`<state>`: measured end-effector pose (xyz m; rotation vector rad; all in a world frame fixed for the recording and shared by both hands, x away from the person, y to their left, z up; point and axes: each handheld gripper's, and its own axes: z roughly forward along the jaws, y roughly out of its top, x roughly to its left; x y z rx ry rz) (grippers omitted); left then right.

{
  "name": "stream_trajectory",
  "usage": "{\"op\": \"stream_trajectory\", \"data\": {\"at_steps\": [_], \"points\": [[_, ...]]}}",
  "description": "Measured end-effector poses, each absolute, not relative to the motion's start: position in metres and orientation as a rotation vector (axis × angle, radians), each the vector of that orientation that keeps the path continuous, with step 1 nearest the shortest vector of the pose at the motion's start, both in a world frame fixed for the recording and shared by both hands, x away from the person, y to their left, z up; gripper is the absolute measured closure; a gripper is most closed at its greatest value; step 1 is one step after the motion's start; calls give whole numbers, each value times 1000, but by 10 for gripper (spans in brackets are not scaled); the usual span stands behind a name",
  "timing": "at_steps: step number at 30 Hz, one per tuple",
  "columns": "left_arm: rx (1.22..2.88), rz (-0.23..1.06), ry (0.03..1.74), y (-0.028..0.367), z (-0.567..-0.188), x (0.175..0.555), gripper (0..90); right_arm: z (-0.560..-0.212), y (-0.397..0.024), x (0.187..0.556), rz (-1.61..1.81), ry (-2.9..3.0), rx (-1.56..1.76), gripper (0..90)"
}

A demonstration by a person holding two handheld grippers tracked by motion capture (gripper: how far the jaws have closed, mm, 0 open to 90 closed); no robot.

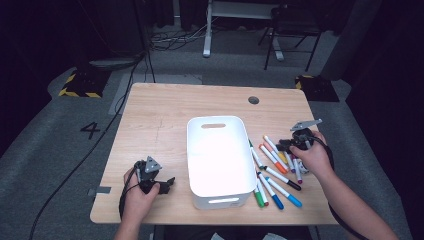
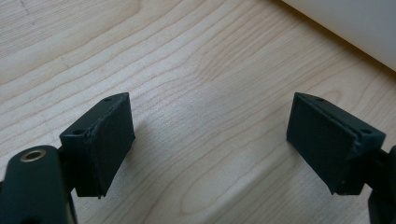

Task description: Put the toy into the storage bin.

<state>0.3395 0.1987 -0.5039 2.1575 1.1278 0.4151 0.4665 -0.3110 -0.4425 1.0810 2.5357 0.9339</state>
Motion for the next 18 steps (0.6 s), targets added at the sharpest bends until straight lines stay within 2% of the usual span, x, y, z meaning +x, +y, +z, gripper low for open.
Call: {"op": "stream_trajectory", "data": {"at_steps": [18], "points": [[2141,426,1147,197,-504,338,154,-468,-300,493,822,2562,1172,705]]}}
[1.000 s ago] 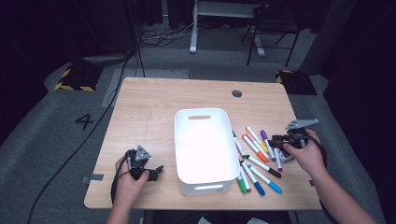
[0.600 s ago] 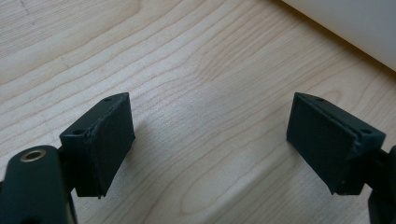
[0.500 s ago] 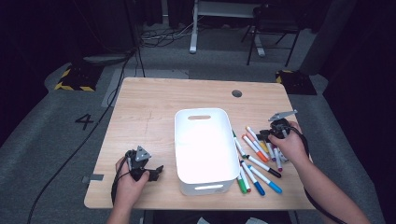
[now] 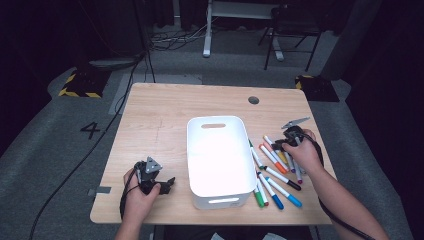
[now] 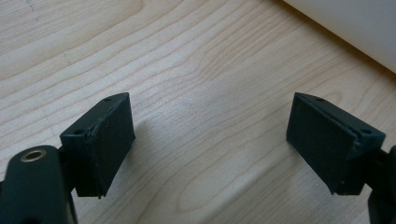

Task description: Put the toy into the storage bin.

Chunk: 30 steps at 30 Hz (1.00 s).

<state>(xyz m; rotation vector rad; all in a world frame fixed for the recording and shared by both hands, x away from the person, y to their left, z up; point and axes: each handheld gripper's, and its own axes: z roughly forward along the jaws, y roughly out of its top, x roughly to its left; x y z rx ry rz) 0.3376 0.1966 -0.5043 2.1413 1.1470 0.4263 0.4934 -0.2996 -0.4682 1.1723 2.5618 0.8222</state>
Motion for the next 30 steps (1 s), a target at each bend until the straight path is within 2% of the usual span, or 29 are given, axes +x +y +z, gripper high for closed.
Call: {"op": "stream_trajectory", "data": {"at_steps": [17,30], "points": [[2141,431,1162,196,-504,336,154,-476,-294,495,811,2539,1256,762],[2142,430,1162,196,-504,337,154,-472,-294,493,819,2505,1321,767]]}}
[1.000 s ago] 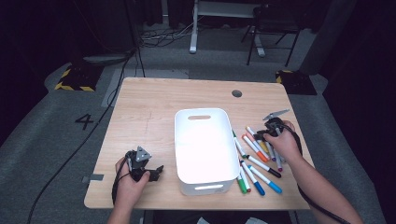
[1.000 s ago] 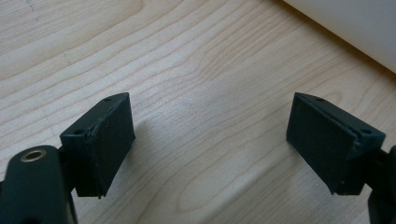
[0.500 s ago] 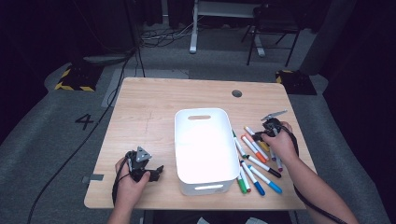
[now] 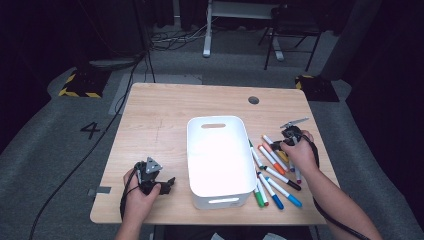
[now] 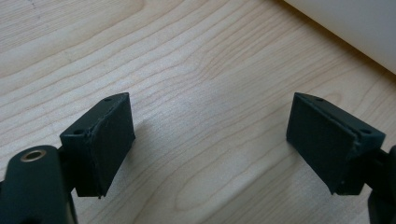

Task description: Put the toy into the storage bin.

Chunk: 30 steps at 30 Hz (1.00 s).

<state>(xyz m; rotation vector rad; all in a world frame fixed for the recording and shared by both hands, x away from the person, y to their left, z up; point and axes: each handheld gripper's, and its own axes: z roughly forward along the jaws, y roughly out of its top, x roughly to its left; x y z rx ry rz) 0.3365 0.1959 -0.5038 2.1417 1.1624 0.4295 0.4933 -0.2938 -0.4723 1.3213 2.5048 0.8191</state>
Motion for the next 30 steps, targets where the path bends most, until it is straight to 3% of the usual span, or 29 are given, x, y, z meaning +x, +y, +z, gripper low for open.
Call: {"op": "stream_trajectory", "data": {"at_steps": [18,30], "points": [[2141,430,1162,196,-504,337,154,-437,-299,475,959,2496,1250,768],[2142,427,1156,196,-504,337,148,-392,-296,450,1088,2521,1137,767]]}}
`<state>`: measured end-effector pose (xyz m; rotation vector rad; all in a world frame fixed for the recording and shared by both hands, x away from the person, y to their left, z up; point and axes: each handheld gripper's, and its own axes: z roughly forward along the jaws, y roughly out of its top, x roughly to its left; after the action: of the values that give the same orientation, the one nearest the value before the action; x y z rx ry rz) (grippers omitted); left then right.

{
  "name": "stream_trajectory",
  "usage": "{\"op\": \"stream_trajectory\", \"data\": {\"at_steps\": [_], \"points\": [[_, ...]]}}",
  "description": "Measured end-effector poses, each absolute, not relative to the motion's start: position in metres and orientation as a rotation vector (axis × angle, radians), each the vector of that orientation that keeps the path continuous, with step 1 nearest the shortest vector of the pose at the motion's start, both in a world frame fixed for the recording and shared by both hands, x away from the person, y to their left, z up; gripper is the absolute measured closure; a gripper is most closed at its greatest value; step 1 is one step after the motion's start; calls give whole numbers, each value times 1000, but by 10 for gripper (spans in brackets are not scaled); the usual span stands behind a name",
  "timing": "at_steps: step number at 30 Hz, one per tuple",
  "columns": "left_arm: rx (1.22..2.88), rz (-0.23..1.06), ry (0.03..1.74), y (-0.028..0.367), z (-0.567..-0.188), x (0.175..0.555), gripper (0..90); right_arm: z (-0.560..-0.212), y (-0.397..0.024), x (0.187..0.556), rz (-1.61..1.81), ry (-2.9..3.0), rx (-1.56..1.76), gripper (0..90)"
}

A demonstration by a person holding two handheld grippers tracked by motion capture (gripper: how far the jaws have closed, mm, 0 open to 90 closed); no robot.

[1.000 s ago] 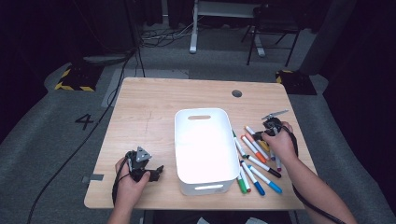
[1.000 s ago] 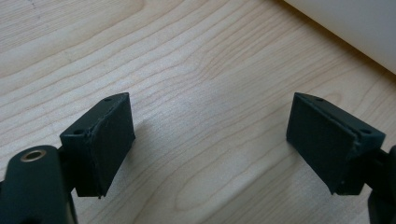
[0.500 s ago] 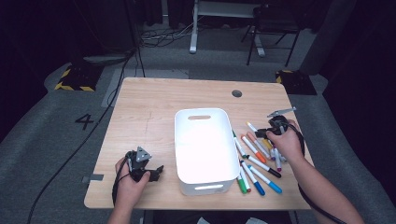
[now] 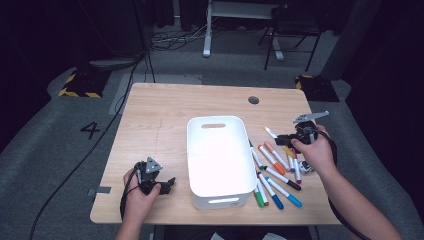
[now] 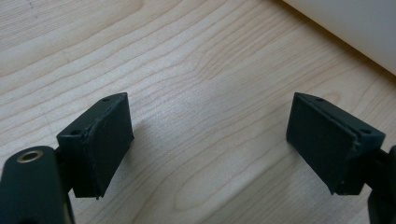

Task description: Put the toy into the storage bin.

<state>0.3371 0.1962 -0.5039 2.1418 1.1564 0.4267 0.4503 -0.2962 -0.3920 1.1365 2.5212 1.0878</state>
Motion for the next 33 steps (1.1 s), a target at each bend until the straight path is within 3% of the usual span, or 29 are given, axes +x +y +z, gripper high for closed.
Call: {"op": "stream_trajectory", "data": {"at_steps": [19,33], "points": [[2146,411,1149,196,-504,340,128,-336,-268,421,1242,2585,950,768],[2162,403,1170,191,-505,346,34,-318,-228,408,1291,2660,801,767]]}}
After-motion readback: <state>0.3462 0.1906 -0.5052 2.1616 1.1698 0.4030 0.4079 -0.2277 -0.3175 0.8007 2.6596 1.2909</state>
